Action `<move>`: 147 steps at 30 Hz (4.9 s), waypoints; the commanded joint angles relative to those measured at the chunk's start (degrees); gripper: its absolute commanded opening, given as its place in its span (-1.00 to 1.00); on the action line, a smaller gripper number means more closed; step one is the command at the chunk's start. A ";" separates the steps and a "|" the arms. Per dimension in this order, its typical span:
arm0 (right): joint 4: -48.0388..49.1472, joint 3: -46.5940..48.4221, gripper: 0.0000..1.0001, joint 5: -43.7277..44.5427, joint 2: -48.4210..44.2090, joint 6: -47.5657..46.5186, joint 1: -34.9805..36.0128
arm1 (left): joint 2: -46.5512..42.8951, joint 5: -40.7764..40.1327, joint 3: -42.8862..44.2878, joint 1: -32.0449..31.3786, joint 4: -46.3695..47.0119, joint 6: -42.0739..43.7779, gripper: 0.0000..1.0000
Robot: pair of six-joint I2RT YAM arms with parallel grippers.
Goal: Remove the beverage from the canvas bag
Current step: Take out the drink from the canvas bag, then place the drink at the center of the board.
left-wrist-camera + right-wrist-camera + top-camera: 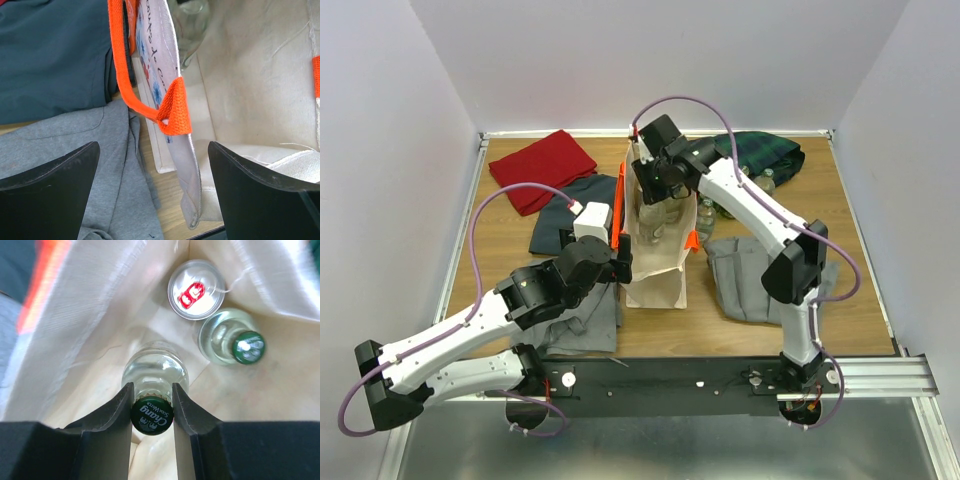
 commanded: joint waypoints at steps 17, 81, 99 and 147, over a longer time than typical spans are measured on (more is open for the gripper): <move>0.35 3.71 -0.99 3.85 -14.57 1.81 1.20 | 0.18 8.25 2.83 -0.10 2.52 9.38 0.98; -2.73 4.16 -0.99 32.75 -30.56 1.19 1.37 | 6.33 31.98 3.89 20.03 10.95 12.12 0.98; 4.12 -10.78 -0.99 37.87 -36.54 2.86 -2.92 | 6.59 32.51 3.98 20.03 10.60 12.38 0.98; 38.31 -52.80 -0.99 11.85 -45.07 7.26 -24.20 | 6.15 31.72 3.98 20.03 9.90 12.29 0.98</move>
